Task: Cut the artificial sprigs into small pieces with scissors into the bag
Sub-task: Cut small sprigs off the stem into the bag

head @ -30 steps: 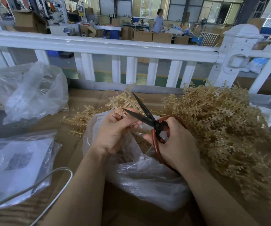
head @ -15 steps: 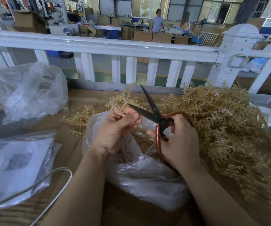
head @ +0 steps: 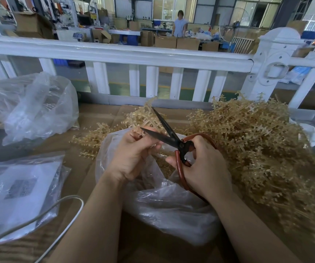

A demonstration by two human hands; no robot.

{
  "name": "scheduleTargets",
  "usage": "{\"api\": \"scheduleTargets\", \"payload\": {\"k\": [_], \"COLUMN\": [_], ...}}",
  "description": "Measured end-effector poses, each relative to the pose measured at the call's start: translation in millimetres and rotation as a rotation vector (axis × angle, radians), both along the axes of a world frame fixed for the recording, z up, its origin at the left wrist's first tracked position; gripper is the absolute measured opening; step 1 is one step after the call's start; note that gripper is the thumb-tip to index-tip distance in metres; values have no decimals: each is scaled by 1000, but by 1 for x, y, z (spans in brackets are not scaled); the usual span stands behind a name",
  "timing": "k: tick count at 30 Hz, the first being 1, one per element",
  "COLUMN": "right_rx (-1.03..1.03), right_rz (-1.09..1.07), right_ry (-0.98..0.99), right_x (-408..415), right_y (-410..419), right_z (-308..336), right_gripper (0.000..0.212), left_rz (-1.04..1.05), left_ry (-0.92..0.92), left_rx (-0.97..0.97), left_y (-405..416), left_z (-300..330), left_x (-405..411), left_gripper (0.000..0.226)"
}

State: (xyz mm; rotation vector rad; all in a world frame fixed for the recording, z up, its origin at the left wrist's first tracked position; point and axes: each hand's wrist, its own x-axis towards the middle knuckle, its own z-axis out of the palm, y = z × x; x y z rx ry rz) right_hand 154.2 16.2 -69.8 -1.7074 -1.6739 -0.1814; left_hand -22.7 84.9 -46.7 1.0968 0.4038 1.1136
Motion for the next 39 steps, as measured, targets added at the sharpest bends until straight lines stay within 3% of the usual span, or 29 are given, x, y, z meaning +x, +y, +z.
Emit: {"api": "scheduleTargets", "payload": {"k": [12, 21, 34, 39], "right_rx": [-37, -14, -46, -48], "right_rz": [-15, 22, 10, -14], "right_ry": [54, 60, 77, 46], "right_x": [0, -1, -1, -1], "right_y": [-3, -6, -4, -3], "right_z": [0, -2, 0, -1], "right_gripper": [74, 57, 73, 70], "left_rz": [-16, -51, 28, 39], "left_ry": [-15, -13, -28, -30], "left_rx": [-23, 20, -26, -7], "left_y": [0, 0, 1, 3], "left_z": [-1, 0, -2, -3], "left_x": [-2, -3, -1, -1], "left_gripper": [13, 8, 6, 9]}}
